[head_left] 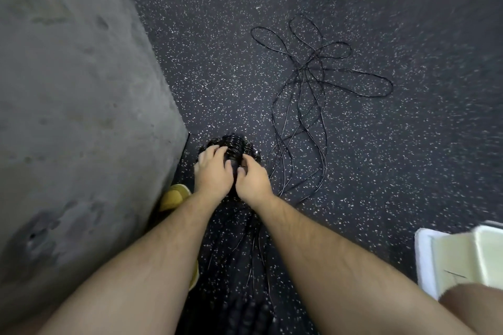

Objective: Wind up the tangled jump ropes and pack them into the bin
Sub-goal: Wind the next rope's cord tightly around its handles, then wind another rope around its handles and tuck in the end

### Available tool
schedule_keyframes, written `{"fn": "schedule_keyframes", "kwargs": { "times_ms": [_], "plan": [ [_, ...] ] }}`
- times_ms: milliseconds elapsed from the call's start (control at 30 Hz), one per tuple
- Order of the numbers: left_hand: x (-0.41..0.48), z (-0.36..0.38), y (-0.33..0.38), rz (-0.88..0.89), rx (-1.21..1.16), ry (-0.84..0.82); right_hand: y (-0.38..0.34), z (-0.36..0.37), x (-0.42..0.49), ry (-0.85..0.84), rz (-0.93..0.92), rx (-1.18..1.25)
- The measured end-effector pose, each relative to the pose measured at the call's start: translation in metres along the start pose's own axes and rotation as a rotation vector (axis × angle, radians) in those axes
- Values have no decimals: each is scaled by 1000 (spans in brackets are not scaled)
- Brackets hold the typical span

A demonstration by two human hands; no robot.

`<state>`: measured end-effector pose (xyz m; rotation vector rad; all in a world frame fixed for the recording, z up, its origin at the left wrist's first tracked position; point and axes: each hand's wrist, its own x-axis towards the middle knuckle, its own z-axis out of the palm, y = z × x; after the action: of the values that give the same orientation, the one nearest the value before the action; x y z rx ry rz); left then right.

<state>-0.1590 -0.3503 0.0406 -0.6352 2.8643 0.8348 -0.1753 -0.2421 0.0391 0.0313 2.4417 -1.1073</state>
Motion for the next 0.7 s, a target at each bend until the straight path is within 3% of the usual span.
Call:
{"fn": "schedule_keyframes", "kwargs": {
  "times_ms": [133,267,433,700],
  "plan": [
    [-25,19,35,212,-45,38,17,-30,-20,102,-40,10],
    [-50,60,64,279,-112,-67,62,-66,-45,167,-30,-16],
    [-78,116,102,312,-87,-273,127,-93,-73,210,109,9],
    [-98,171,64,88,125,-520,179,-83,-79,-113,290,-81]
  ]
}}
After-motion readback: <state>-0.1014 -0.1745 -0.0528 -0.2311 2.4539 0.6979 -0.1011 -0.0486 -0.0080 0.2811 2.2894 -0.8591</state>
